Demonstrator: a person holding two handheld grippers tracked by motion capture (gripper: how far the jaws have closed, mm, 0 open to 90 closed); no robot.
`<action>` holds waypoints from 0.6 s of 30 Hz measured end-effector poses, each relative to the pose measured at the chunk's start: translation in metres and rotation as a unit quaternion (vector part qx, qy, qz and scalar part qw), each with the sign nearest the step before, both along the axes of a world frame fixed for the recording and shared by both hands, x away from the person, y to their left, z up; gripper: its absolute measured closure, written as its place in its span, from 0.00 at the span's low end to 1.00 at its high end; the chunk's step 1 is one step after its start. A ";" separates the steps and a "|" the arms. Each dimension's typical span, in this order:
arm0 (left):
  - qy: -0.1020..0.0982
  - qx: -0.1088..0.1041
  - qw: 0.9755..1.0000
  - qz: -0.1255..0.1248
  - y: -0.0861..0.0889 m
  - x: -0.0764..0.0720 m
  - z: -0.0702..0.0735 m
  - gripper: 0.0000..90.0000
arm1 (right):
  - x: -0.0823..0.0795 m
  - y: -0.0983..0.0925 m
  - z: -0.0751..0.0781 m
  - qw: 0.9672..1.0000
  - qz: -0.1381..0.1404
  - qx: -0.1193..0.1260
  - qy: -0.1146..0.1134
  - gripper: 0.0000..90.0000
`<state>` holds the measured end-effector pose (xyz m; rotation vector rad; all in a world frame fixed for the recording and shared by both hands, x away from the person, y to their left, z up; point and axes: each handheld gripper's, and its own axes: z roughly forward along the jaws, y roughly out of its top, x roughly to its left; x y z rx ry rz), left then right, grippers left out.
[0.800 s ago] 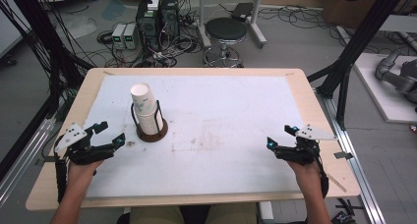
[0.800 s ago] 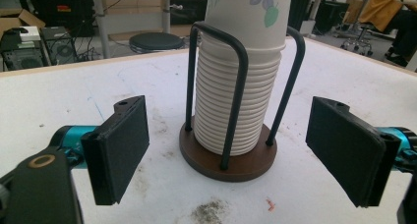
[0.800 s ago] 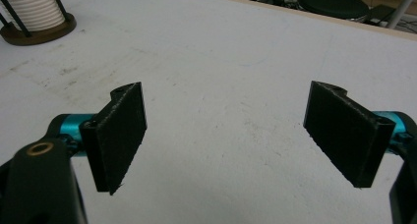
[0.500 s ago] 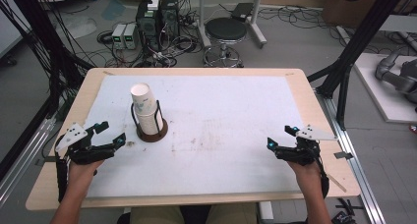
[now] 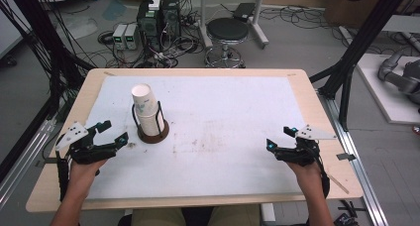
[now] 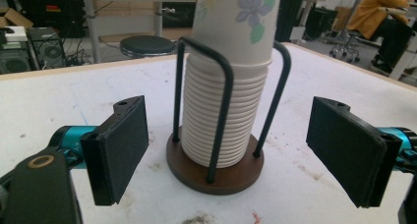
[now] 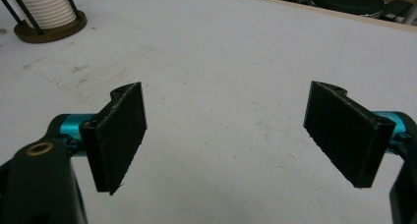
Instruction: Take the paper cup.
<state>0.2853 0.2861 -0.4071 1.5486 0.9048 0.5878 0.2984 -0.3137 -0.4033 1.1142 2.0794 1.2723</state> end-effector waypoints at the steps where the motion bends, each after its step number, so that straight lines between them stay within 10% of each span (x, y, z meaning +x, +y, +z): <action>1: -0.002 -0.001 1.000 -0.003 -0.001 -0.001 0.003 0.18 | -0.001 0.001 0.001 1.000 0.000 0.000 0.002 0.18; 18: -0.022 -0.001 0.999 -0.032 -0.004 0.025 0.078 0.18 | -0.002 0.006 -0.001 1.000 0.010 -0.004 0.010 0.18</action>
